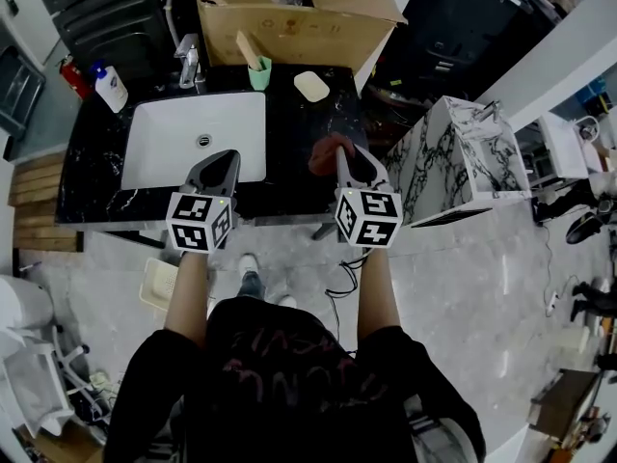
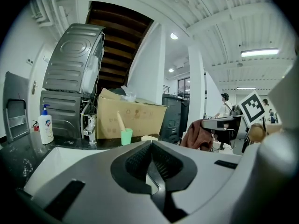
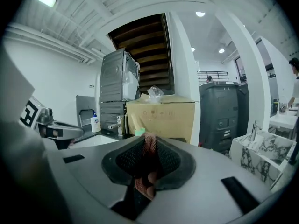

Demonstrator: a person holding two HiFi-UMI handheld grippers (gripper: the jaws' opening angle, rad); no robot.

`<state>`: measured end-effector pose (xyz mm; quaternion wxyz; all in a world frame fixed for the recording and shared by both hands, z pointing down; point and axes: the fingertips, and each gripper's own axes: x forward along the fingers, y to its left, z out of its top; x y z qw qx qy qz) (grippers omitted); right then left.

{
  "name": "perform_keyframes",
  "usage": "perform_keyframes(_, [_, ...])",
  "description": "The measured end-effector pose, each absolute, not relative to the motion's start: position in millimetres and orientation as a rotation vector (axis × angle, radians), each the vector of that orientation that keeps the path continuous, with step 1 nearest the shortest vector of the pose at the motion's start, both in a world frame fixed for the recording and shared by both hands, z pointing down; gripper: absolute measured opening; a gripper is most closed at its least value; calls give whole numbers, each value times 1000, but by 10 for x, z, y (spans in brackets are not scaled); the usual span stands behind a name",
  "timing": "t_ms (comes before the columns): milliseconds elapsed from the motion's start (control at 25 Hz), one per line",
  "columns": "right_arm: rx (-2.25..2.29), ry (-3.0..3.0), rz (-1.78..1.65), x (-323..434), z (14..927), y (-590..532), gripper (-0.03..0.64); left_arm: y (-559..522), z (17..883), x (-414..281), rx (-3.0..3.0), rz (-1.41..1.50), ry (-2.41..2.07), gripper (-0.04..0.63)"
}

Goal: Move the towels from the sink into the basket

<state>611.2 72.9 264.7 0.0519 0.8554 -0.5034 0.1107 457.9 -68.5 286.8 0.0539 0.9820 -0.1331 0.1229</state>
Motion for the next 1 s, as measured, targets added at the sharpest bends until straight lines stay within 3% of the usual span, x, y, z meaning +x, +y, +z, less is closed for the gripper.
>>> perform_keyframes(440, [2556,-1627,262,5869,2447,933,66,-407,2644,4303,3012,334,-501,17])
perform_keyframes(1000, [2332,-1944,234,5014,2446,331,66,-615,2606,3118,2904,328,-891,17])
